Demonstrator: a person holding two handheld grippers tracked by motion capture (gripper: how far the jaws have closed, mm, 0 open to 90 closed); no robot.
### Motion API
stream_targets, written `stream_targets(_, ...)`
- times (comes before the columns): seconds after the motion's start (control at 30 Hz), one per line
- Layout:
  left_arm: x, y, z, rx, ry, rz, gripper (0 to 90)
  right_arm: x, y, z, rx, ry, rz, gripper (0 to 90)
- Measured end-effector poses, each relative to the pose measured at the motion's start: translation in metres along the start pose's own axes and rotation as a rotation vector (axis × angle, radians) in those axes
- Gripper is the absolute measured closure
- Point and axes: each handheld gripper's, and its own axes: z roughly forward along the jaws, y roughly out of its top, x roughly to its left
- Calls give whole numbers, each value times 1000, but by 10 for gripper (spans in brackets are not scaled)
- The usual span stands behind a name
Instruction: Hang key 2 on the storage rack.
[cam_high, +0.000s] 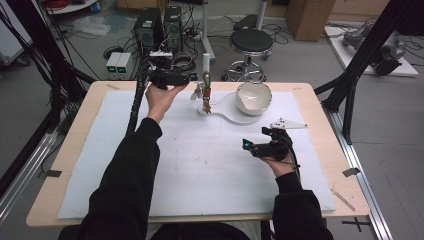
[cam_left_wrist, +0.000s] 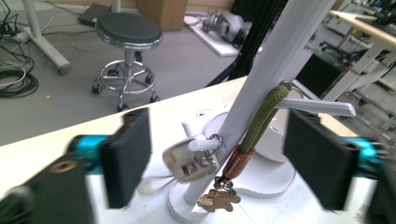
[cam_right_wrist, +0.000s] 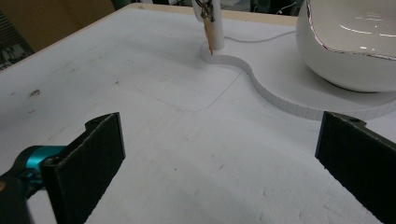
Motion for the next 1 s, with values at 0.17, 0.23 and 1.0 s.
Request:
stream_targets(0.17,3,-6,-9,2,0,17,72,-1,0,1,1,2,1,4)
stream_targets(0.23,4,-8,-12,6,-12,27,59,-1,0,1,-1,3,-3,4)
stream_targets(1.0,-7,-41,-64,-2,-32,103,58,-5,-5,2,1,16,-1,5)
